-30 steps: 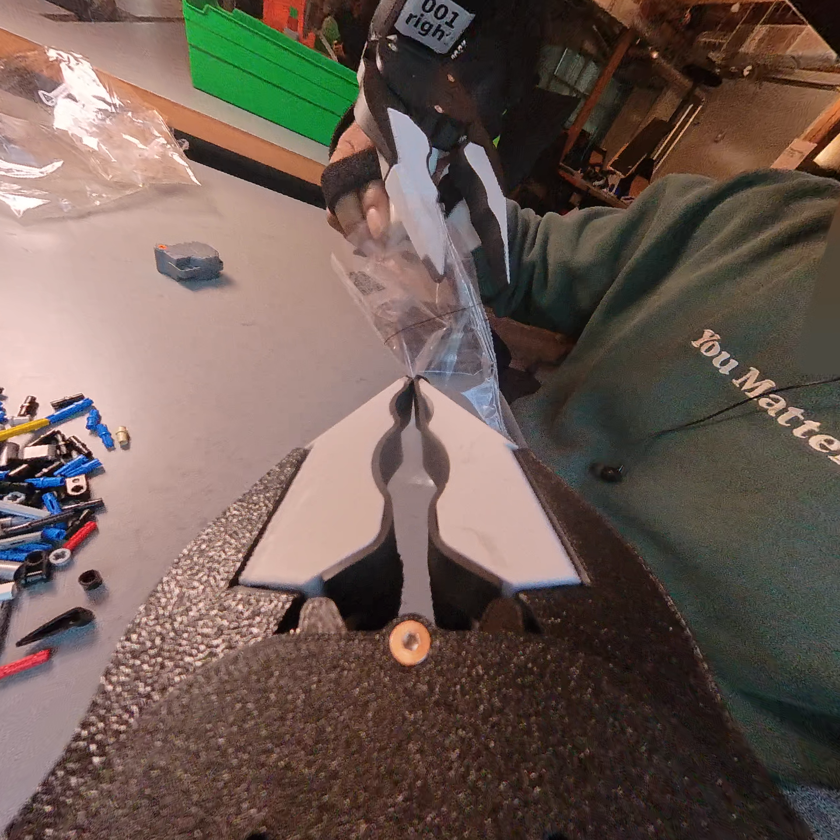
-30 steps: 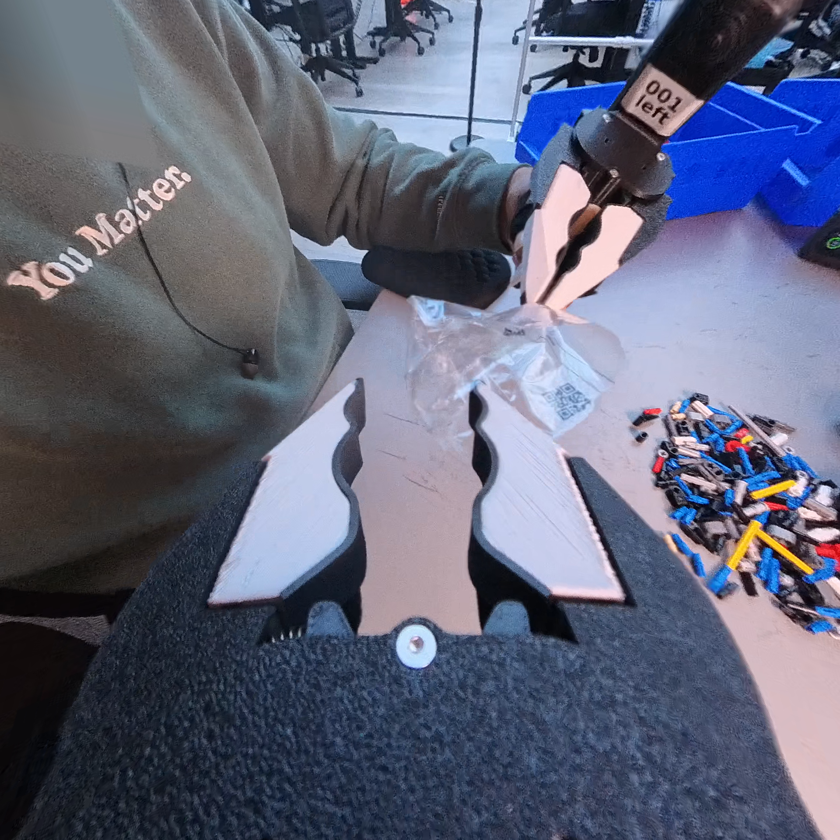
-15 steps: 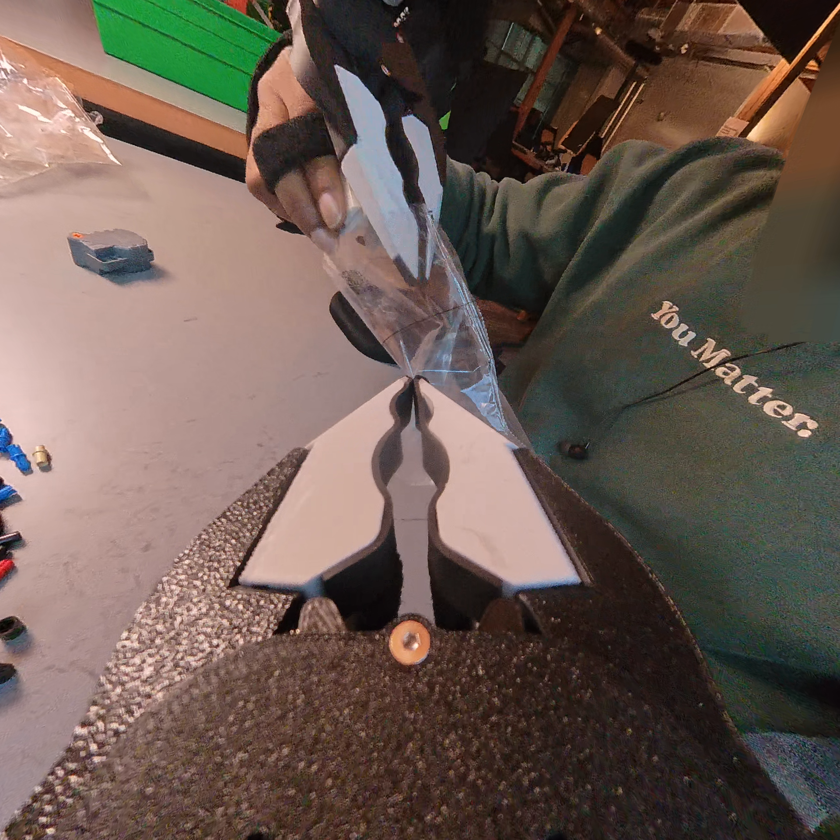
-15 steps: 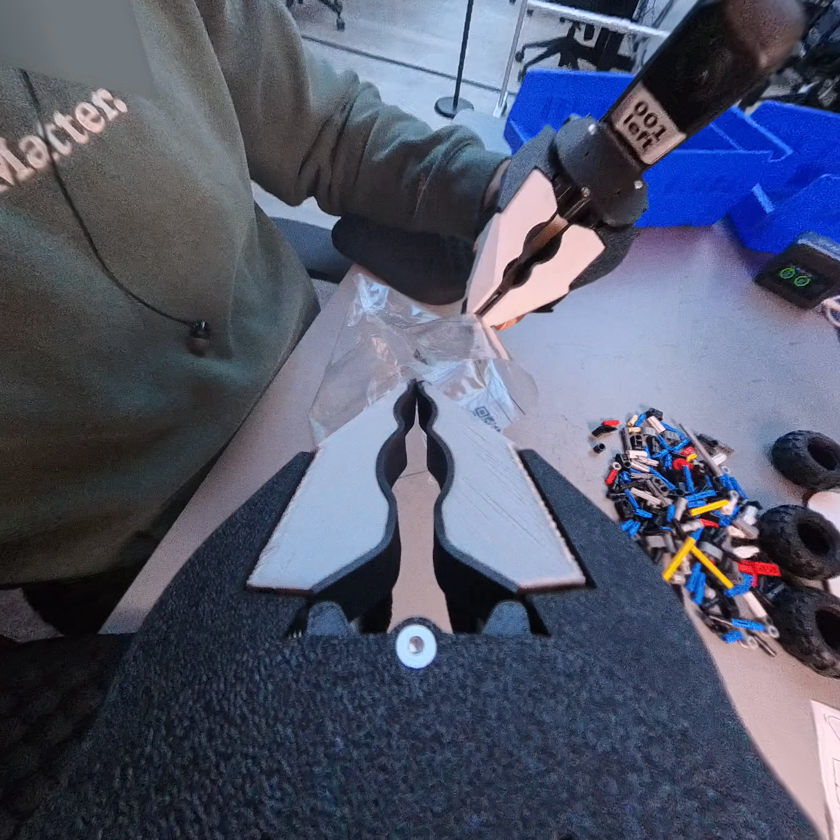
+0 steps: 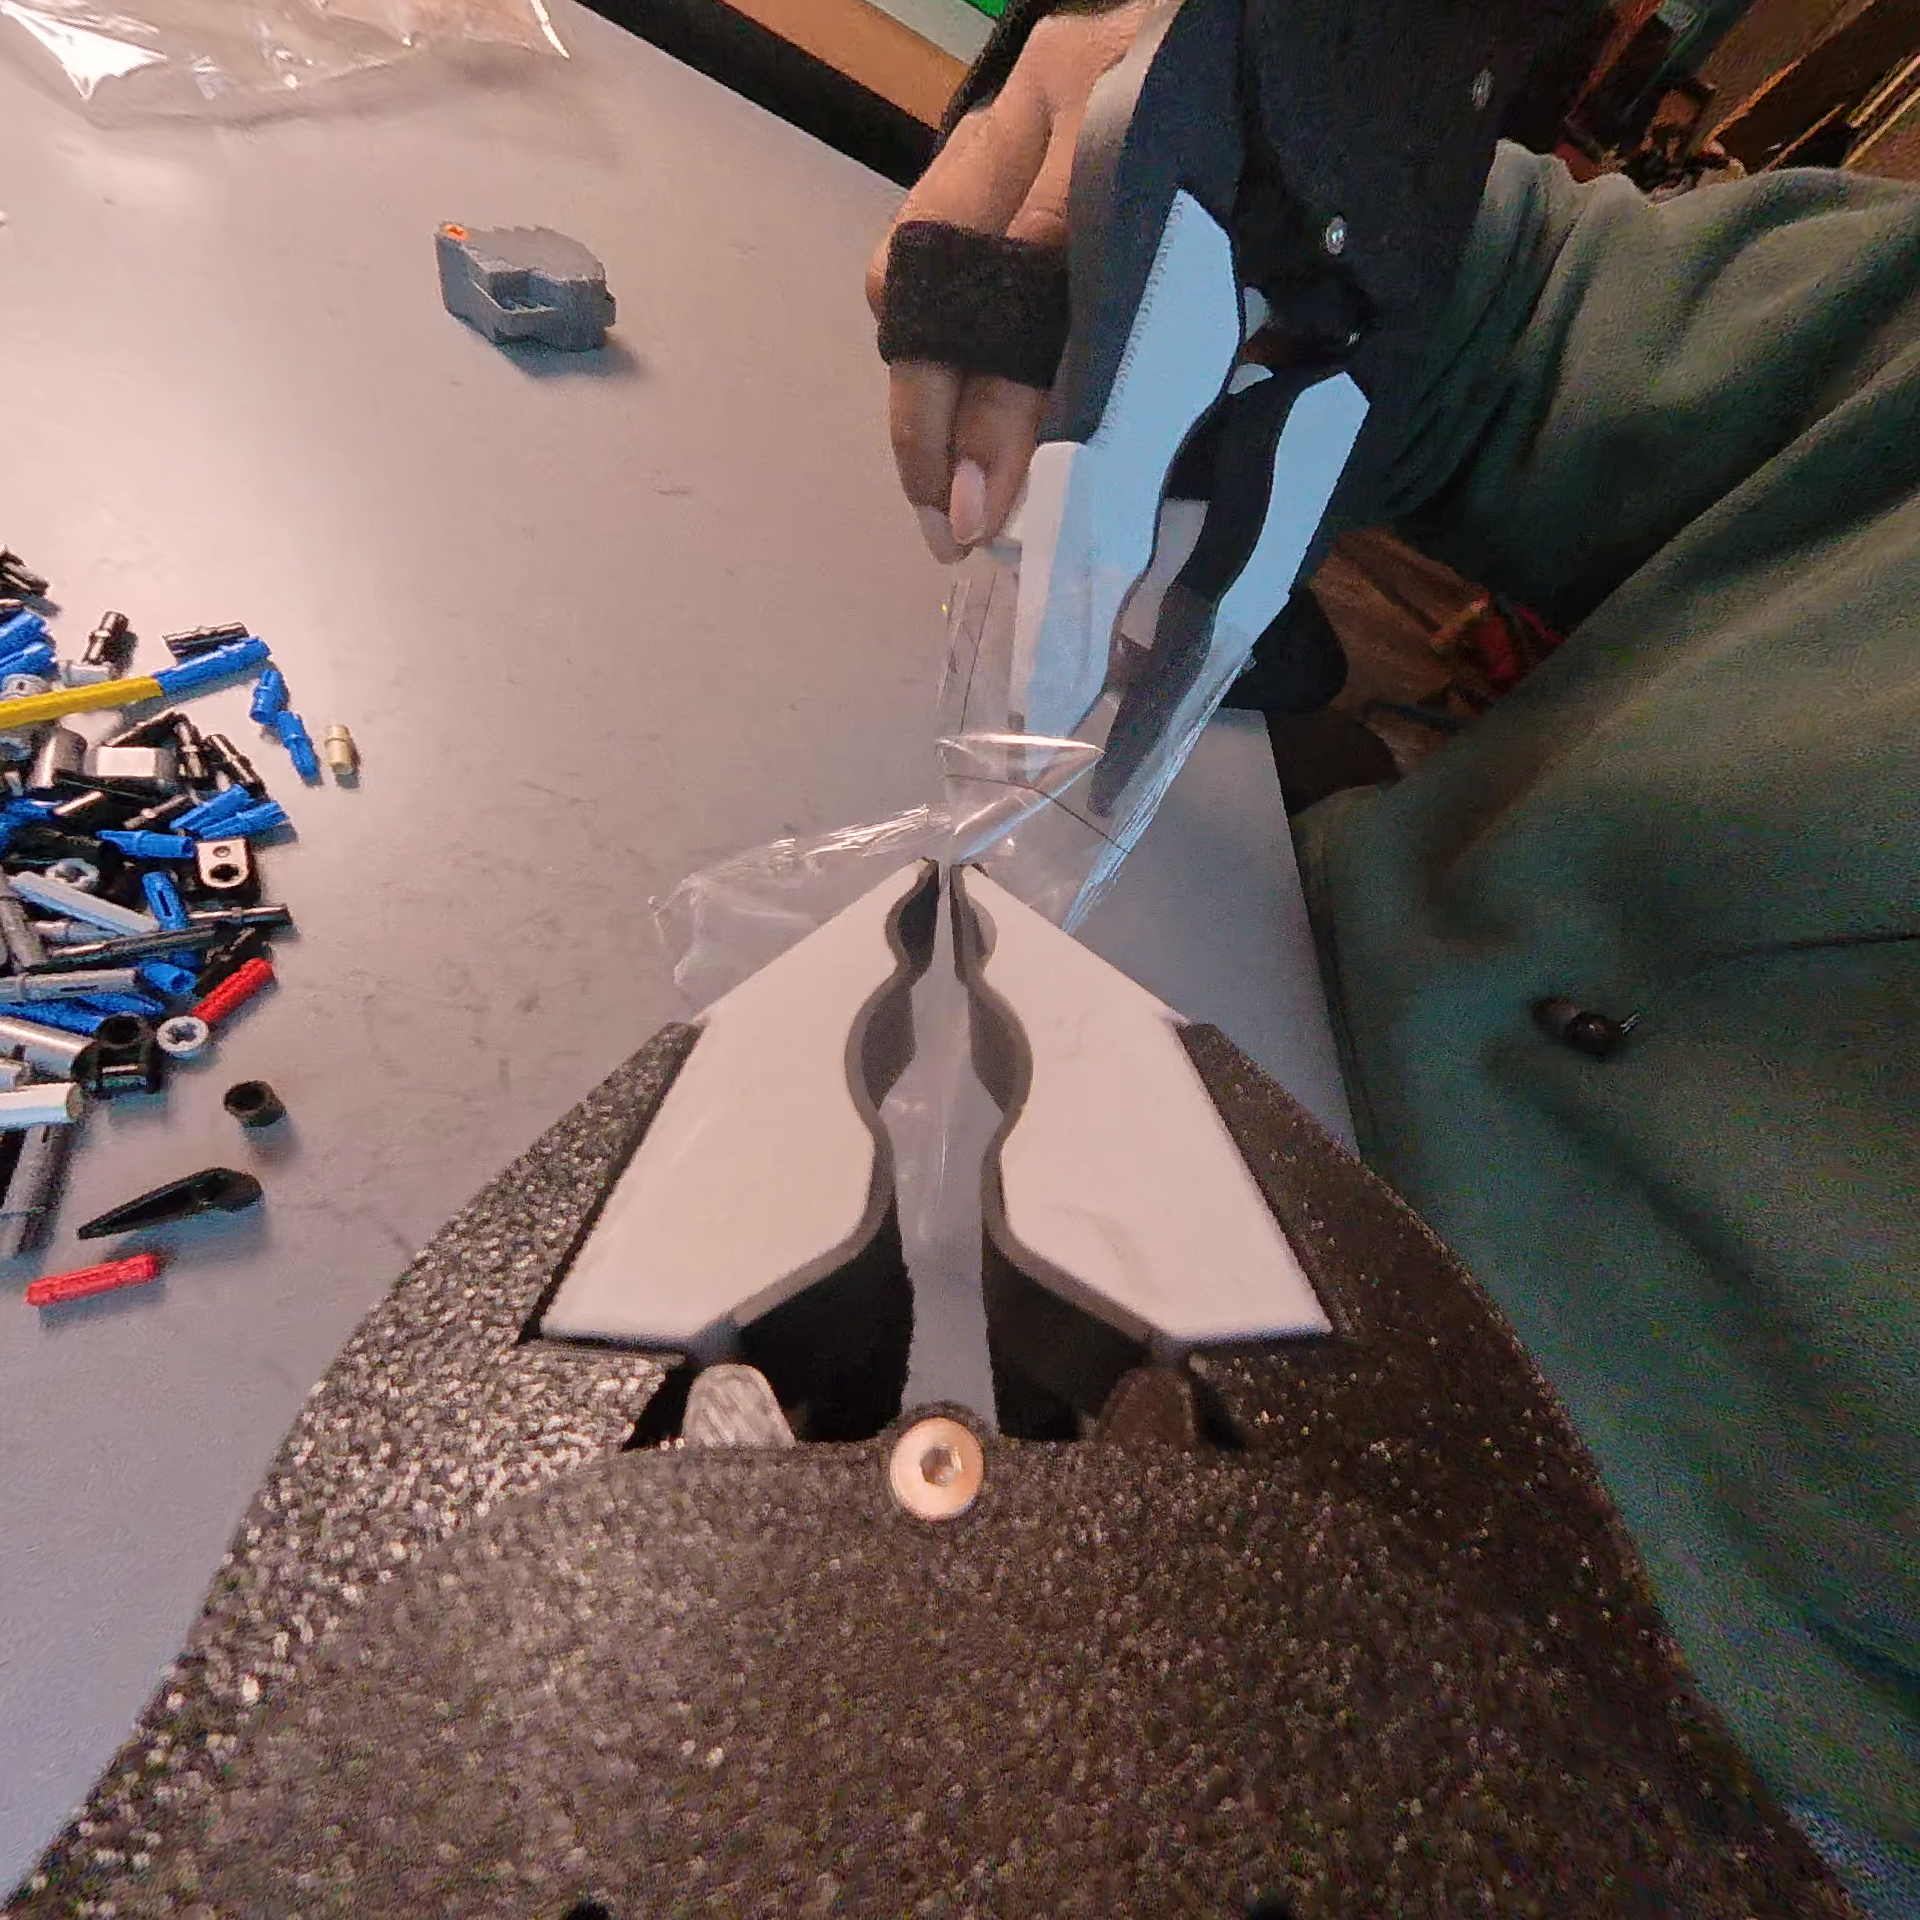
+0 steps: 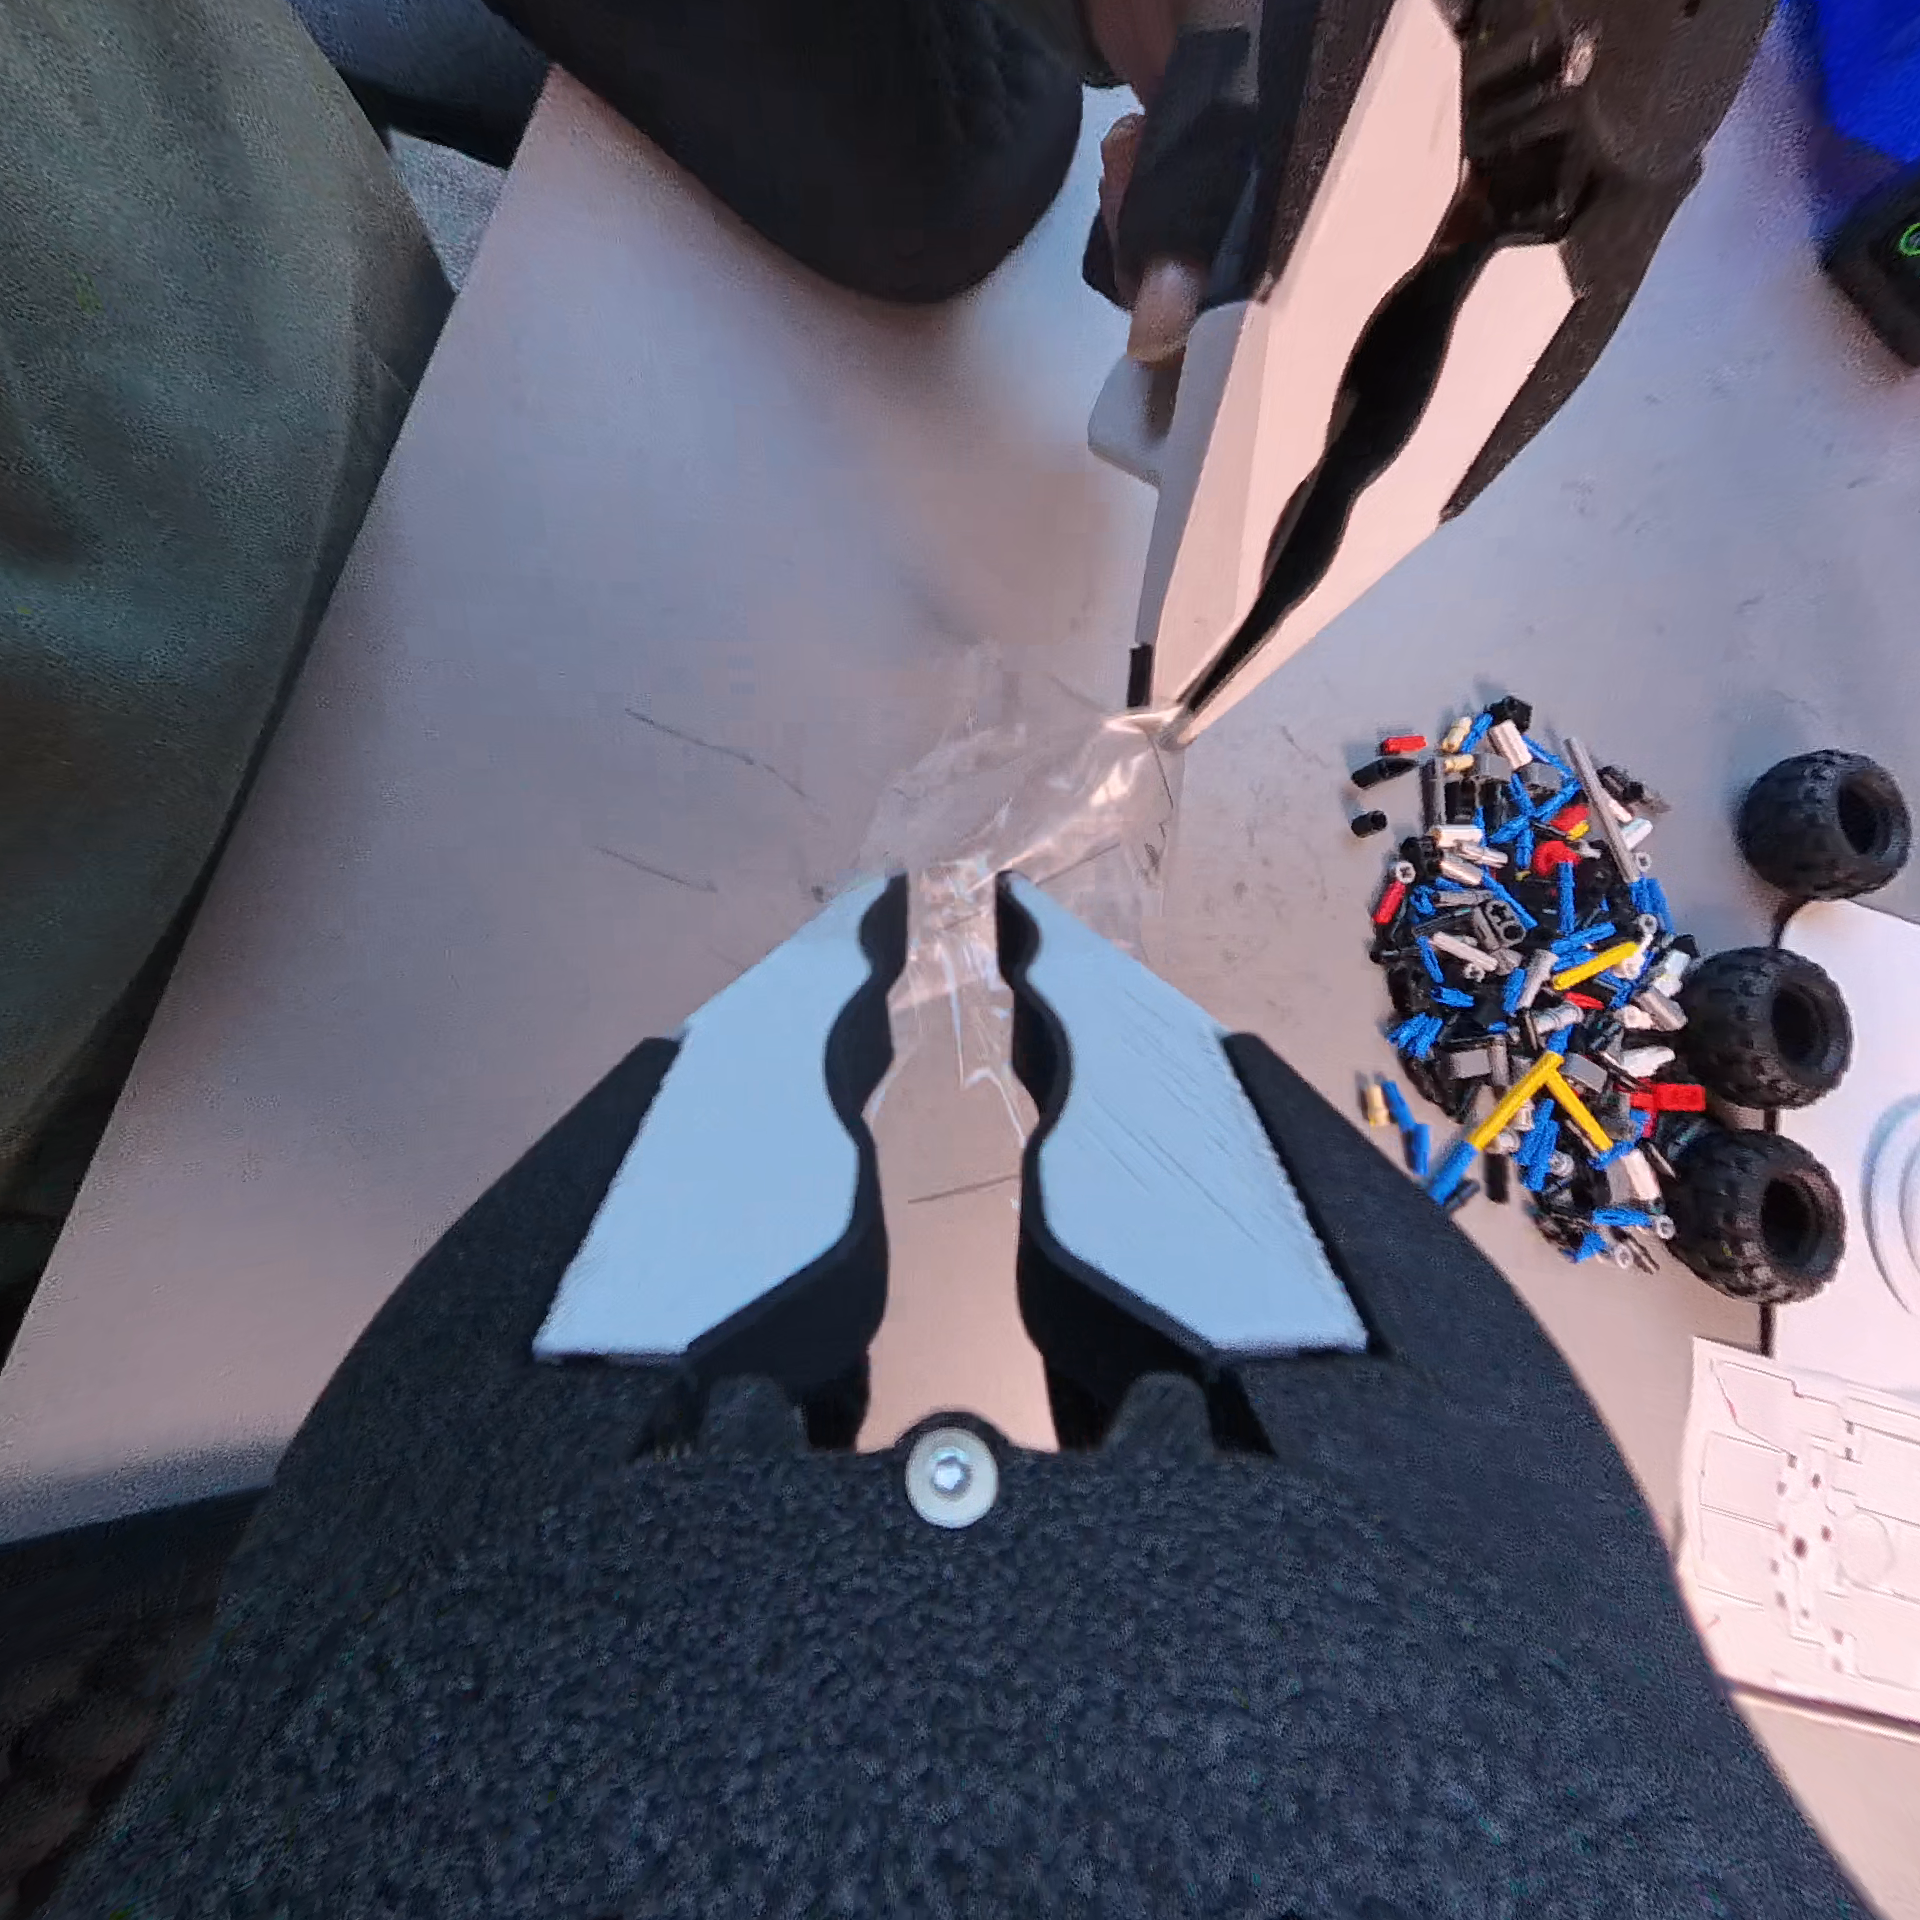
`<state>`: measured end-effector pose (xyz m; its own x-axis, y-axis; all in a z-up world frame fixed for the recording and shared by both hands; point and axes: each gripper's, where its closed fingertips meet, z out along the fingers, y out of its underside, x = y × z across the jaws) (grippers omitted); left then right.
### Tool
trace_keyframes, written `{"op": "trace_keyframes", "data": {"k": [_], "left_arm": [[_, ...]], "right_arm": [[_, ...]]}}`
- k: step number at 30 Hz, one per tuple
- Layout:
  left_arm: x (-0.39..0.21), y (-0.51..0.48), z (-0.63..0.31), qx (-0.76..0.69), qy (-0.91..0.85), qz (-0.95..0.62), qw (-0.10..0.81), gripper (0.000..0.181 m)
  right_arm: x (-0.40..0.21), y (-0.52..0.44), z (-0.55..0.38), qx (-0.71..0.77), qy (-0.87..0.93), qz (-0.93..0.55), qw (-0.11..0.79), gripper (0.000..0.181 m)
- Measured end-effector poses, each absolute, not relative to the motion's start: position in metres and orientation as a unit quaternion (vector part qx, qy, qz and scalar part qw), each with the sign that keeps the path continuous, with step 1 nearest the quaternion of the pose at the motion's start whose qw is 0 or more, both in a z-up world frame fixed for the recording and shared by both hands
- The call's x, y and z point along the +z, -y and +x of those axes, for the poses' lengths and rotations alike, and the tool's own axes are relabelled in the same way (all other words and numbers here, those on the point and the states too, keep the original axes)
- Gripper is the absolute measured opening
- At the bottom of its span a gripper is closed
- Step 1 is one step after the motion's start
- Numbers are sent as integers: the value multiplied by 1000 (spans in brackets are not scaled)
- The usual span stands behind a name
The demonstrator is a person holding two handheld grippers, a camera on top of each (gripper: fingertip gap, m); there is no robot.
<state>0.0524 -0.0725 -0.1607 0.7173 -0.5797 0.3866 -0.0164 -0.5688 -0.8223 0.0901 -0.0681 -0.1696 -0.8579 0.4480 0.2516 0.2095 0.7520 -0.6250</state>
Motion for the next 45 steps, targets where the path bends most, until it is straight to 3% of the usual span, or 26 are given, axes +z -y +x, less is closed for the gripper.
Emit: {"op": "trace_keyframes", "data": {"k": [2, 10, 17, 23, 26, 28, 39, 42, 44, 45], "left_arm": [[-163, 70, 51, -312, -180, -828, 429, 0], [-168, 66, 52, -273, -170, -840, 437, 0], [-185, 74, 54, -256, -197, -852, 412, 8], [-181, 74, 31, -182, -251, -843, 440, 74], [-205, 64, 32, -123, -311, -852, 404, 107], [-224, 58, 36, -114, -330, -860, 372, 119], [-239, 64, 28, -60, -329, -883, 330, 72], [-235, 65, 17, -16, -332, -881, 337, 50], [-231, 68, 15, -3, -335, -877, 344, 44], [-229, 69, 14, 0, -334, -876, 347, 44]], "right_arm": [[-170, 65, 83, 303, 904, -184, 239, 0], [-191, 58, 65, 340, 836, -368, 223, 0], [-205, 53, 53, 328, 813, -387, 285, 17], [-204, 52, 52, 331, 815, -356, 315, 21], [-206, 55, 53, 324, 828, -329, 318, 35], [-206, 55, 52, 323, 831, -318, 323, 36], [-210, 32, 46, 297, 808, -373, 345, 50], [-211, 35, 51, 310, 811, -385, 314, 42], [-212, 29, 55, 291, 821, -373, 321, 21], [-213, 26, 56, 278, 825, -369, 324, 19]]}}
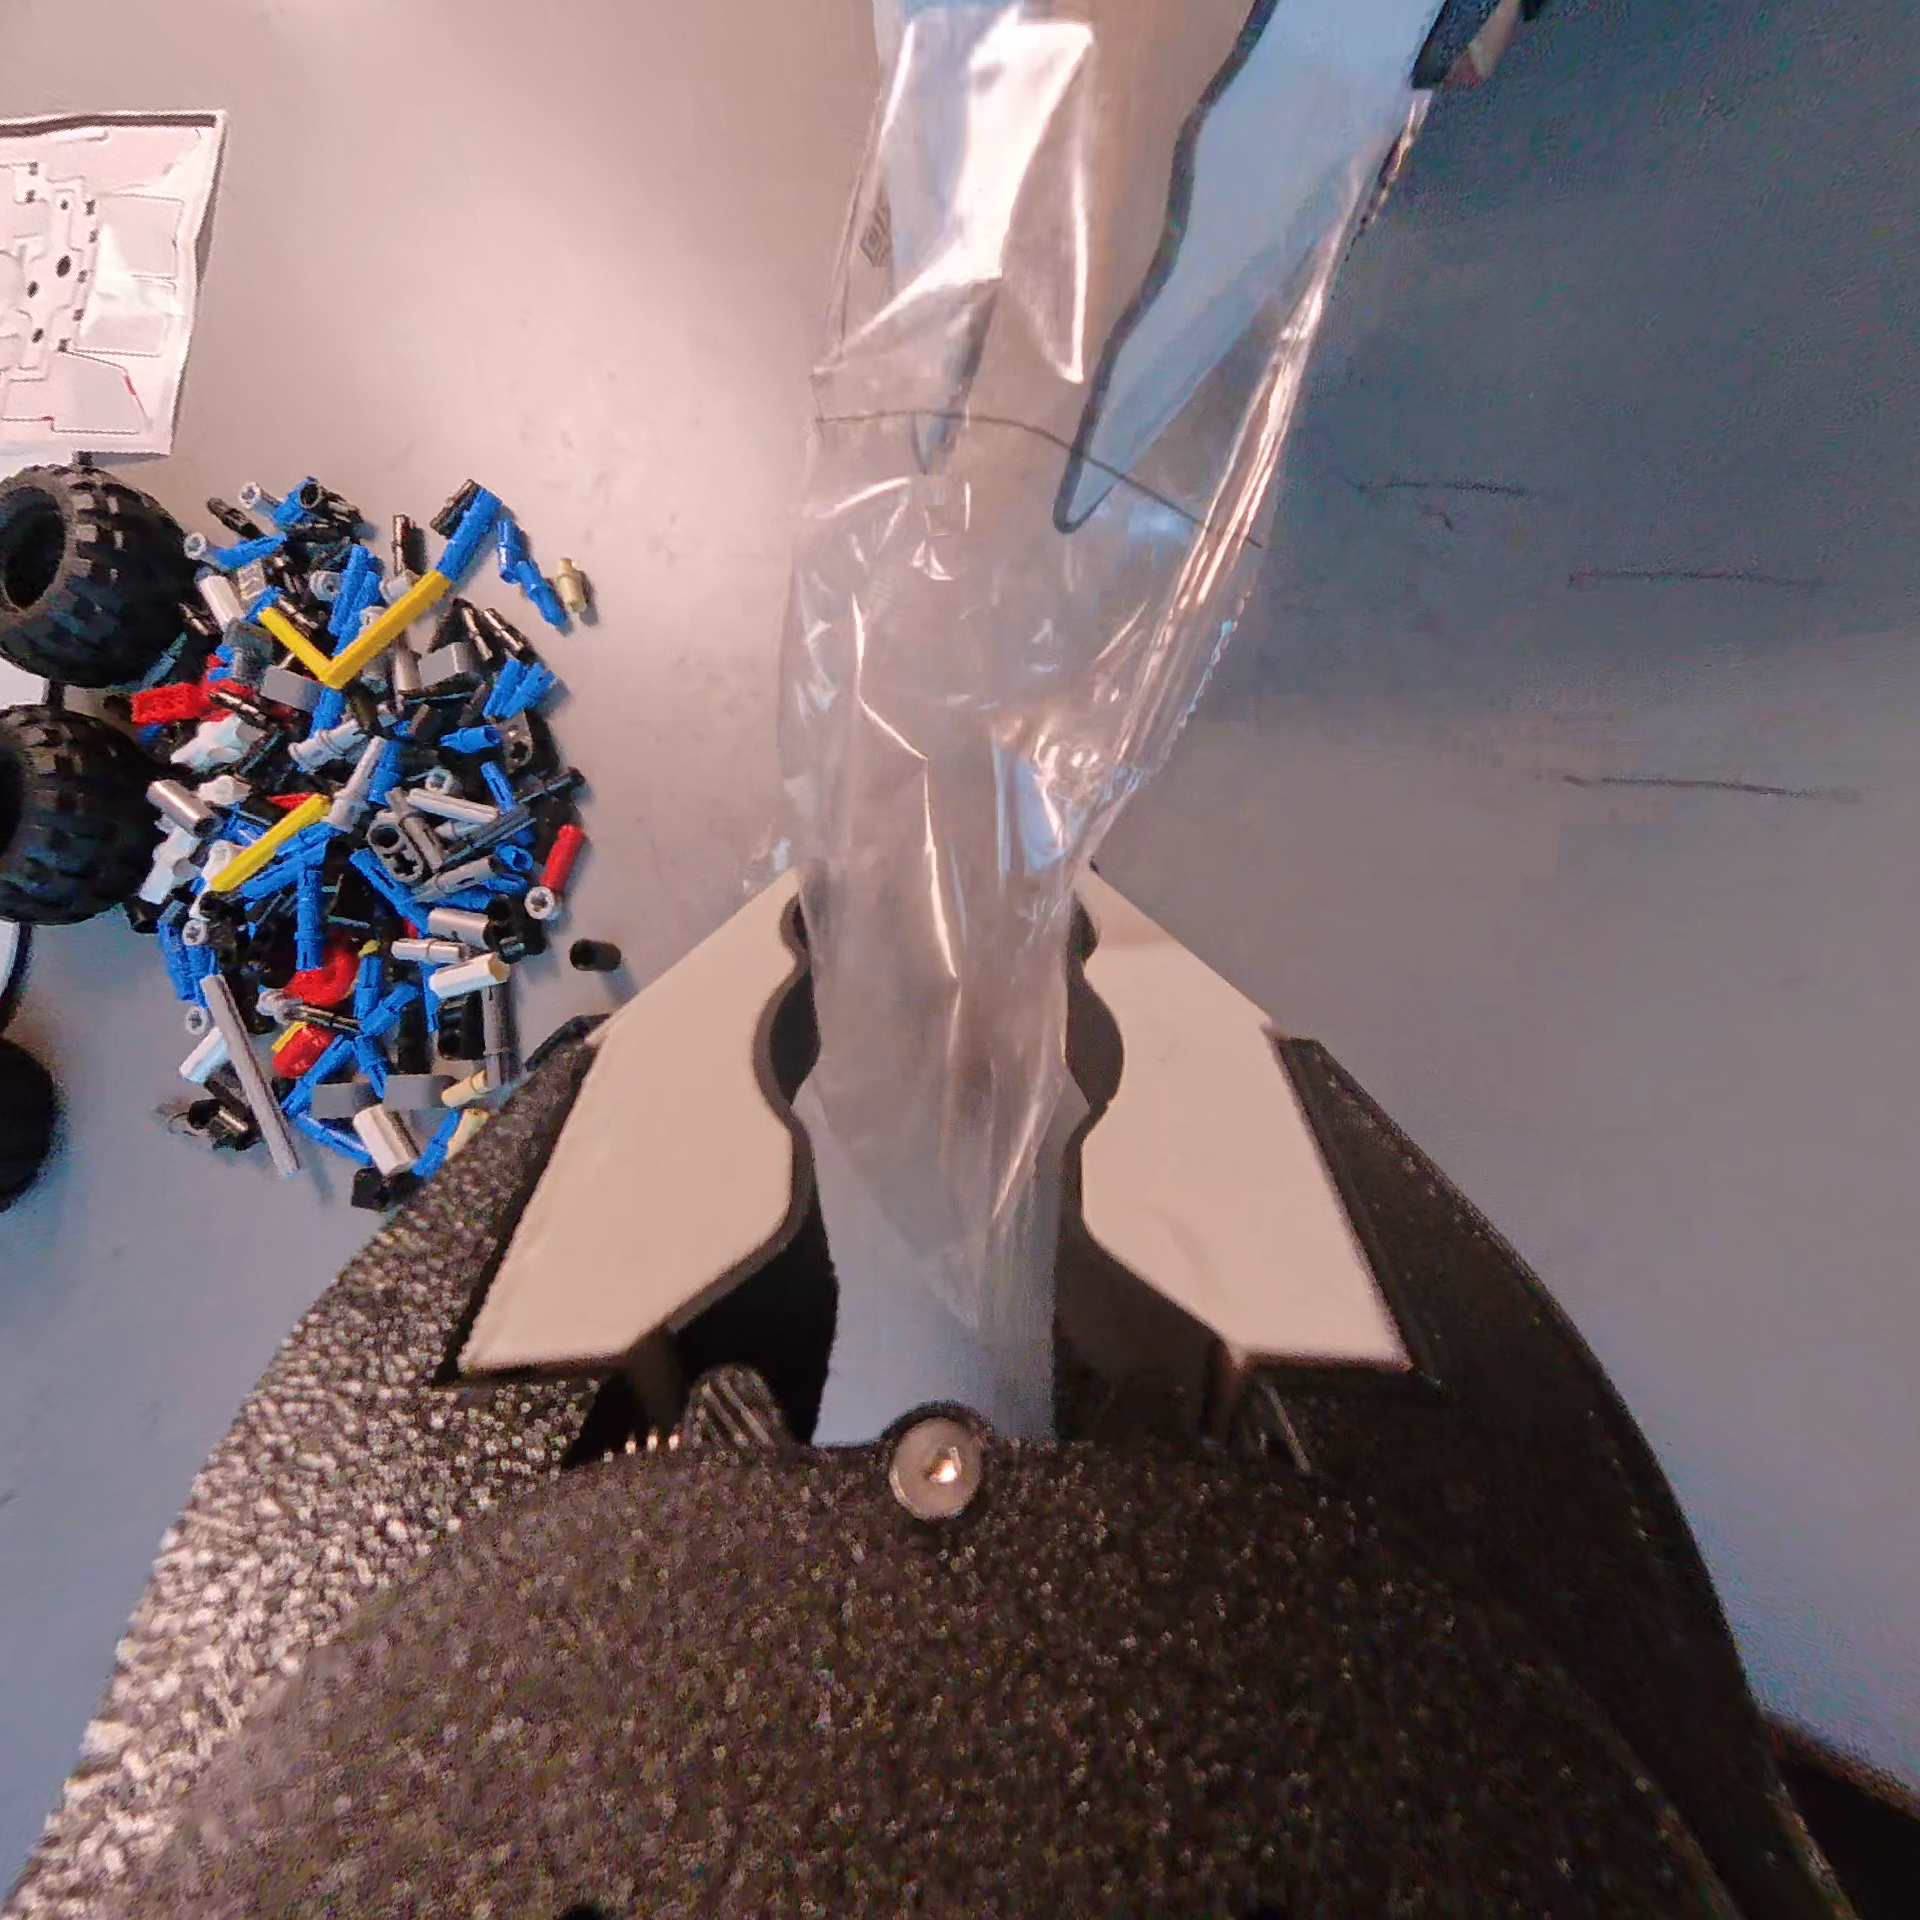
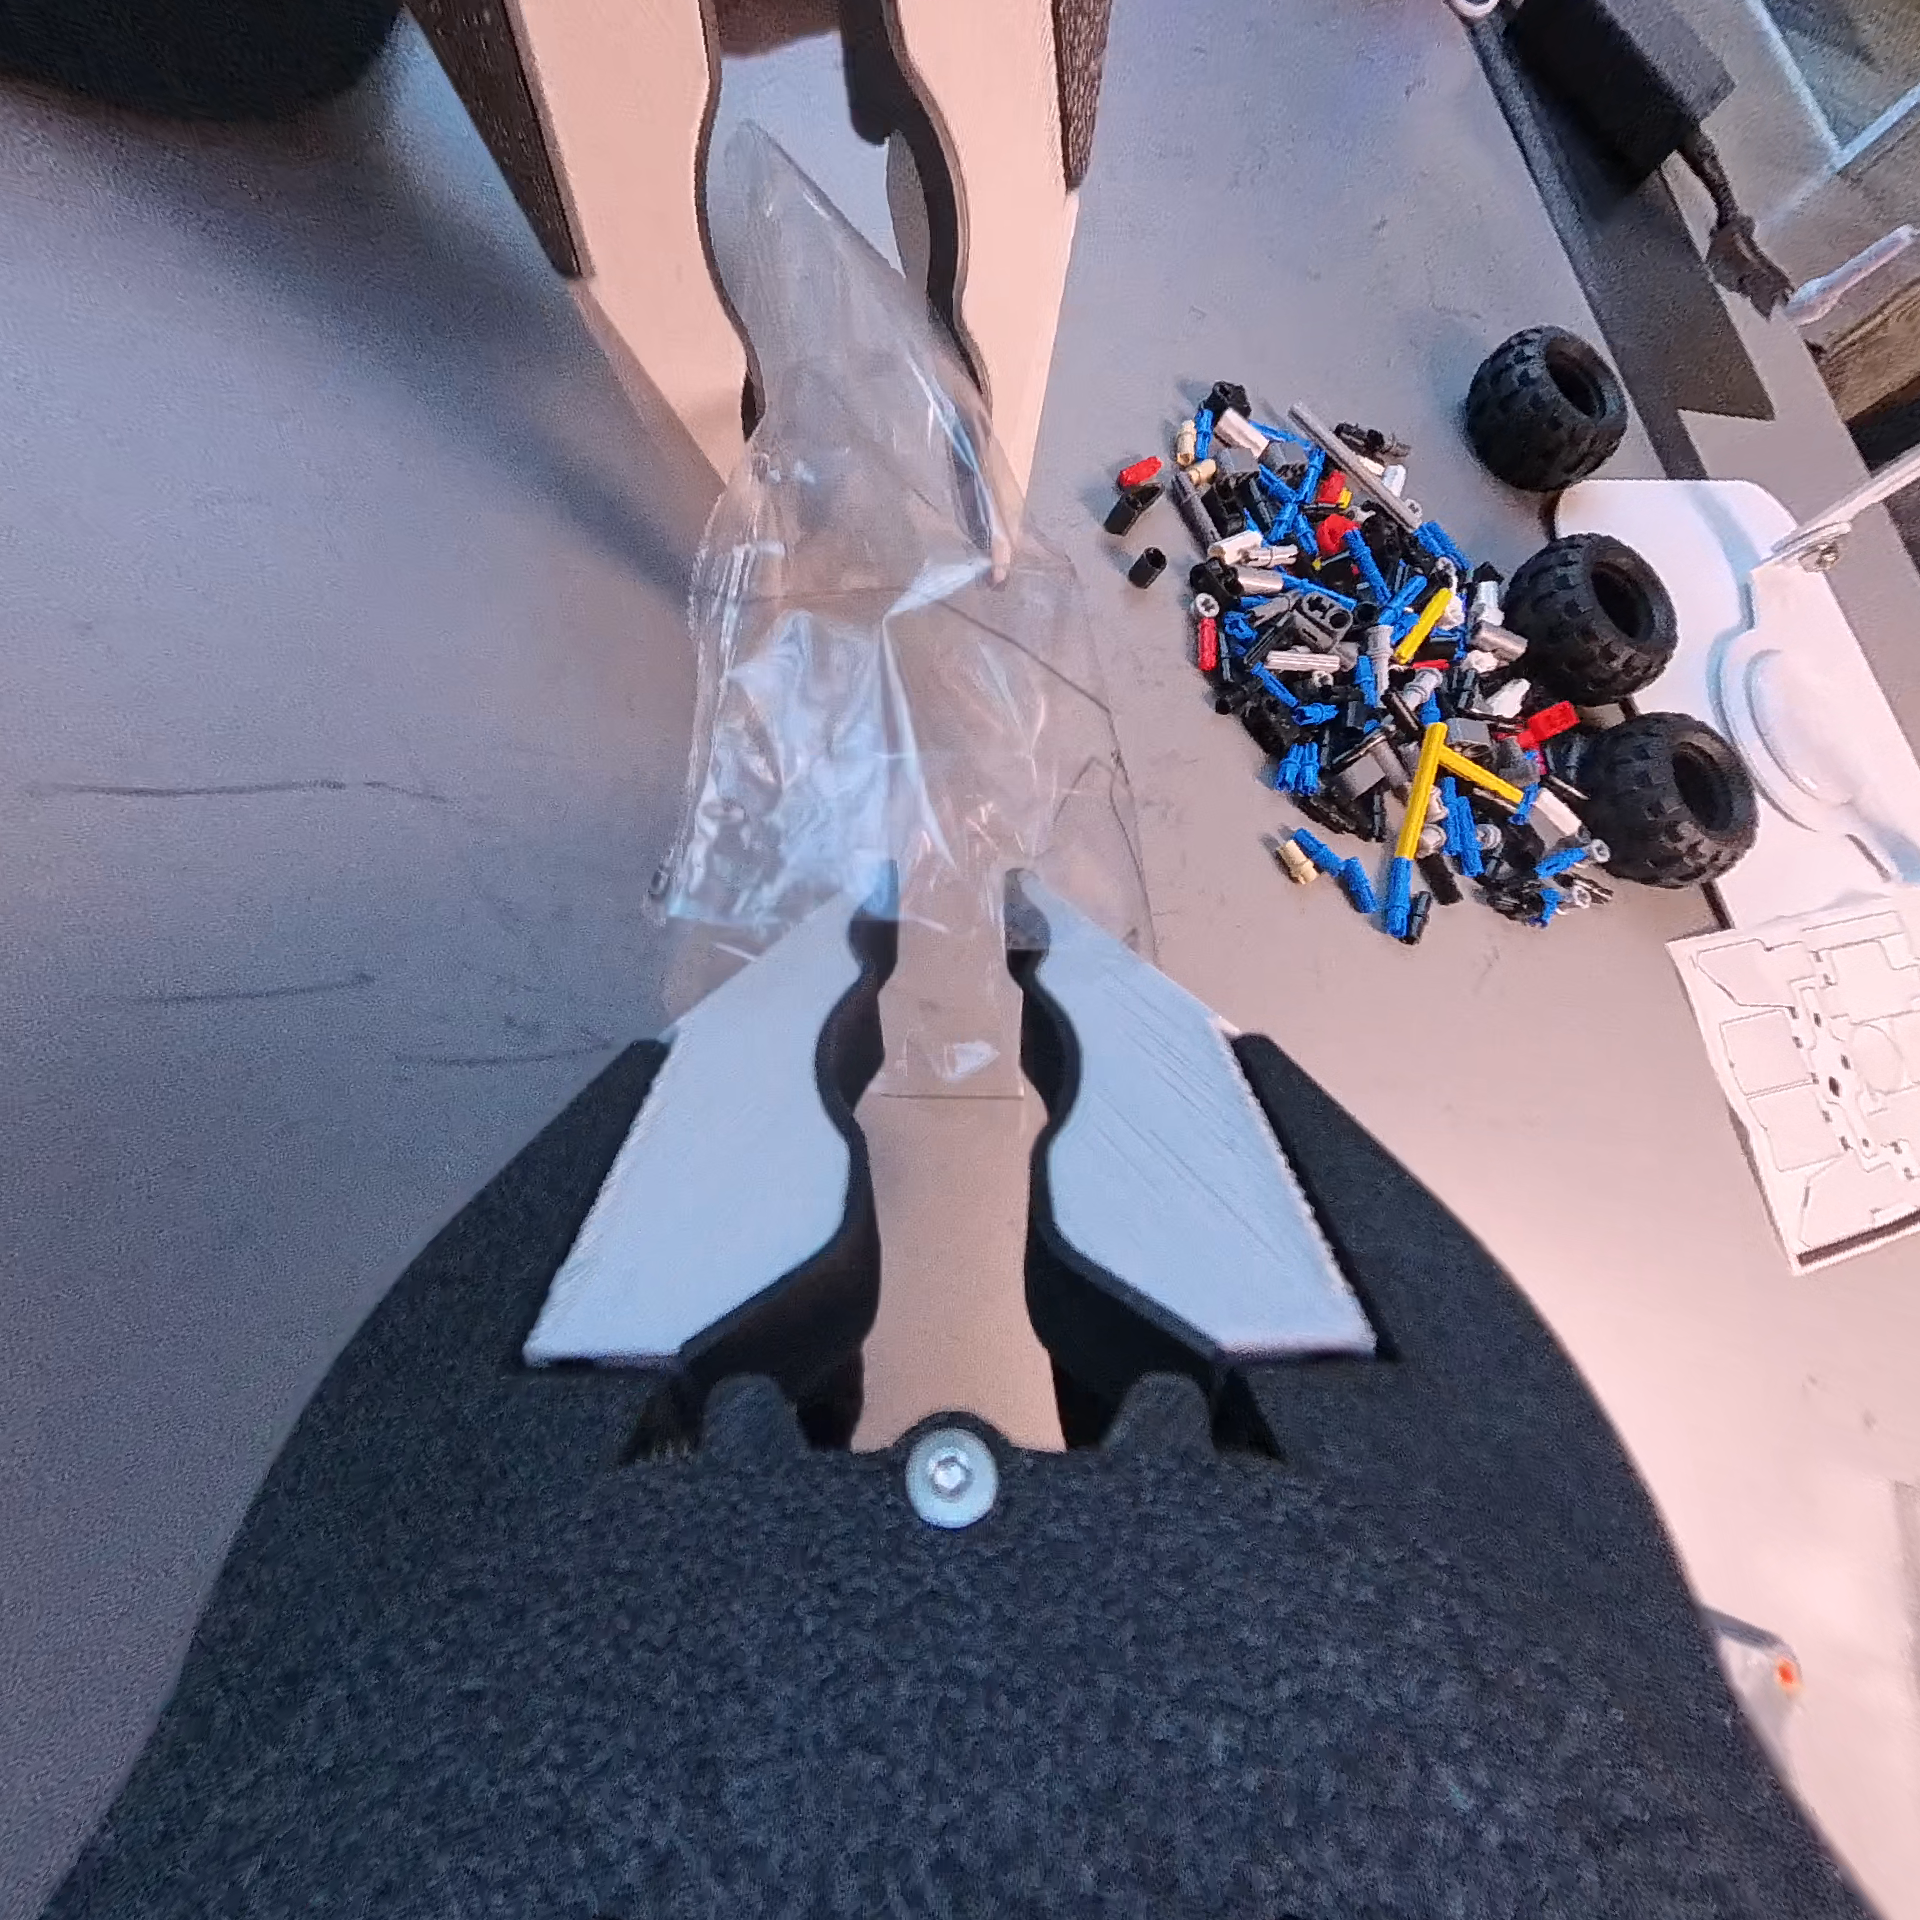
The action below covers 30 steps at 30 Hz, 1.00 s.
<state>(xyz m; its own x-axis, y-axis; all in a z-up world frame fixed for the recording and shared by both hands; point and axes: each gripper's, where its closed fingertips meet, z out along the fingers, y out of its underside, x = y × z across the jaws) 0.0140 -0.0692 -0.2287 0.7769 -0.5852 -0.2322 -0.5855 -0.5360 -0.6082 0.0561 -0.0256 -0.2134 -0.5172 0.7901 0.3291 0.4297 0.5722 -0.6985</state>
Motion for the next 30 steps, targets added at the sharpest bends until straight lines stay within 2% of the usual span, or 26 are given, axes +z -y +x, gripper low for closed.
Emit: {"op": "trace_keyframes", "data": {"k": [4, 10, 14, 17, 20, 26, 28, 30], "left_arm": [[-224, 76, 12, -1, -332, -873, 356, 43], [-218, 80, 11, -25, -313, -871, 377, 36], [-206, 84, -1, -66, -273, -868, 410, 32], [-183, 86, -5, -142, -228, -840, 471, 34], [-156, 86, -4, -238, -181, -792, 532, 37], [-119, 86, -13, -343, -114, -710, 604, 37], [-117, 86, -14, -355, -103, -699, 612, 37], [-113, 86, -11, -372, -98, -687, 617, 37]], "right_arm": [[-219, 22, 61, 259, 840, -360, 313, 4], [-230, 5, 67, 182, 867, -328, 328, 2], [-192, 13, 68, 324, 821, -362, 300, 25], [-150, -4, 64, 391, 778, -356, 341, 44], [-135, -10, 56, 425, 757, -361, 341, 59], [-150, -16, 16, 412, 762, -371, 335, 48], [-140, 4, 8, 469, 749, -357, 302, 45], [-124, 28, 3, 537, 729, -330, 267, 53]]}}
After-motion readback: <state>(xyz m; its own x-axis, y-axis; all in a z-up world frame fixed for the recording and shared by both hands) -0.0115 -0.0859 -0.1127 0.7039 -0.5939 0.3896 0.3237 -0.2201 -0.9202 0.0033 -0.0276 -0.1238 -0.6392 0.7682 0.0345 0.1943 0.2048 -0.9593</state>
